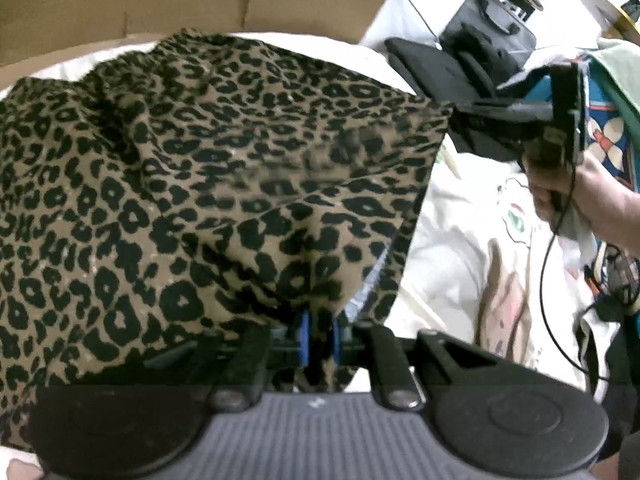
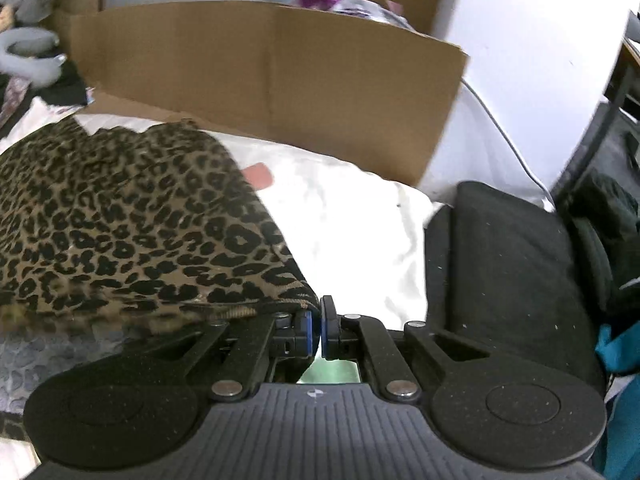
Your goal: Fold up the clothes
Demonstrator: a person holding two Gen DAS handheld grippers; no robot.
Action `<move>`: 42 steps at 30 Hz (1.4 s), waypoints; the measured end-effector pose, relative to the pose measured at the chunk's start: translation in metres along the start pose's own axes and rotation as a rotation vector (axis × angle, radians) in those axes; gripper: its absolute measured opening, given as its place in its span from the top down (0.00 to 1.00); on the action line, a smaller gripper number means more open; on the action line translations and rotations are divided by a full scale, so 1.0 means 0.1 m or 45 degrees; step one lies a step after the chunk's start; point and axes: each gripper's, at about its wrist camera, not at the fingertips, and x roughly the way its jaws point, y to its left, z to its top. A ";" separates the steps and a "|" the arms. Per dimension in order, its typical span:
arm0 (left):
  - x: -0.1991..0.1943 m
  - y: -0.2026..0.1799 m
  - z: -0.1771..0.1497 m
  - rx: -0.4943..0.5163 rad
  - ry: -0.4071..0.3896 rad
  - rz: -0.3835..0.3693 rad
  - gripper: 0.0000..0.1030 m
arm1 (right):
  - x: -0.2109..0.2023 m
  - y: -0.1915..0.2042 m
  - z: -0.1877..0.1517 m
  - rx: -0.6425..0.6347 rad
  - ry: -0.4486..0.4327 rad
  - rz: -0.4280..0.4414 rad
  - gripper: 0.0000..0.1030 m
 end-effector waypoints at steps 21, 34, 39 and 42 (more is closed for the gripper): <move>-0.05 0.27 0.03 -0.260 -0.015 -0.097 0.63 | 0.11 -0.57 -0.36 0.232 0.190 -0.008 0.91; 0.11 0.02 -0.17 -0.068 0.043 0.028 0.85 | 0.18 -0.65 -0.23 0.536 0.136 0.187 0.51; 0.04 -0.01 -0.18 -0.040 0.062 0.095 0.96 | 0.44 -0.52 -0.29 0.480 0.263 0.226 0.54; -0.03 -0.12 -0.20 0.030 0.071 0.127 0.97 | 0.46 -0.55 -0.30 0.487 0.283 0.260 0.93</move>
